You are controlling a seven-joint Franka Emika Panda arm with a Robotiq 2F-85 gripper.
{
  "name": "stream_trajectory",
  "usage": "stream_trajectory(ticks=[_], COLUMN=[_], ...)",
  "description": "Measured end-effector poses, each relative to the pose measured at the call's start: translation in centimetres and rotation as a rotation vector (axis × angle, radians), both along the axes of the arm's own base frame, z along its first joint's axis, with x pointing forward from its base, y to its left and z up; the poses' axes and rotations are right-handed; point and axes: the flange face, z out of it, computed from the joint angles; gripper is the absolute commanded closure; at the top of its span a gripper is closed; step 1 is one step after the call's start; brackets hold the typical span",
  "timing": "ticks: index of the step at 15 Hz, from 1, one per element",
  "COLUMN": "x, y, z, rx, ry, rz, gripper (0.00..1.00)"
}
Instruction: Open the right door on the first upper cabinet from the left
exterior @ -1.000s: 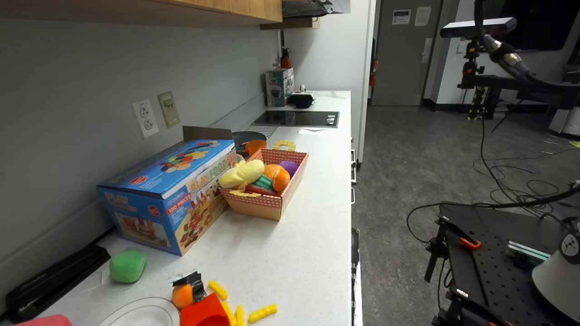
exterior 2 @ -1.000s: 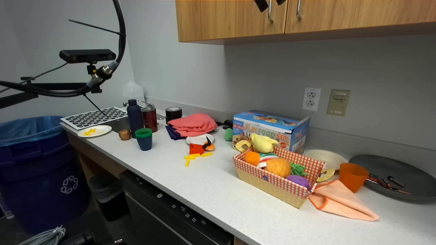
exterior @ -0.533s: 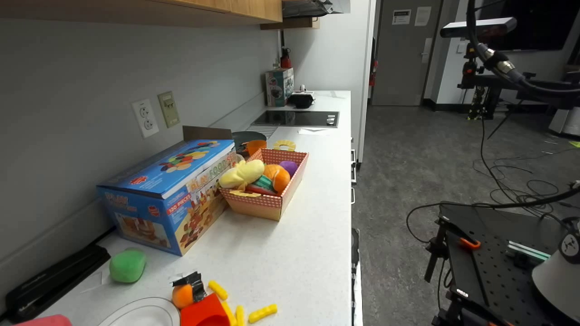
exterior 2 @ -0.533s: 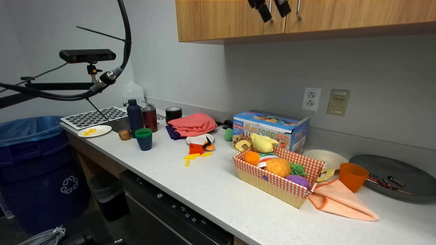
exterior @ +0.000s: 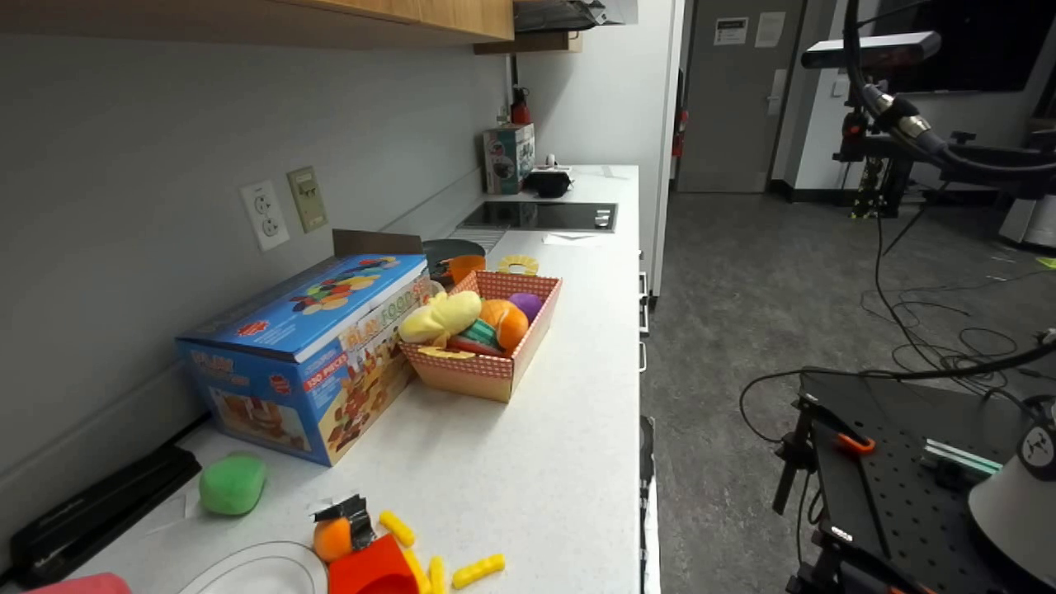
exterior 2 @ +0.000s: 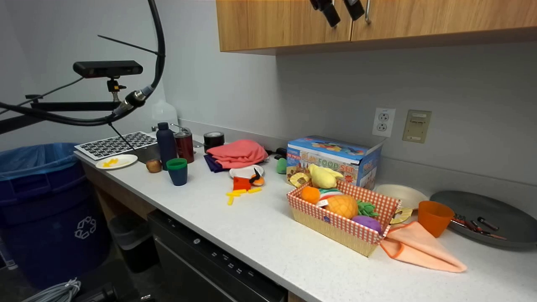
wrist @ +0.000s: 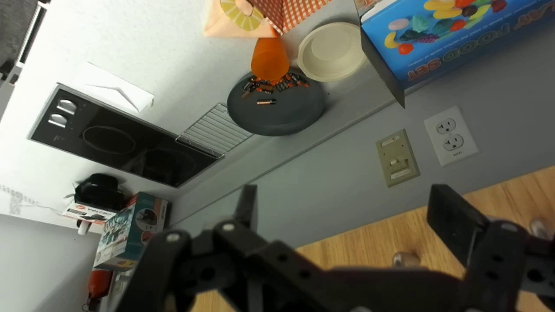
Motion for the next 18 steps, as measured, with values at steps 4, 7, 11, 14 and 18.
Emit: stream_trajectory(ticks=[4, 7, 11, 14, 18], x=[1.7, 3.0, 4.4, 5.1, 5.2], y=[-1.0, -1.7, -2.0, -2.4, -2.3], z=[0.6, 0.6, 0.3, 0.1, 0.2], rx=[-0.049, -0.063, -0.070, -0.100, -0.125], ry=[-0.092, -0.141, -0.175, -0.180, -0.142], rz=[-0.008, -0.018, -0.028, -0.042, -0.063], gripper=[0.00, 0.00, 0.00, 0.00, 0.00])
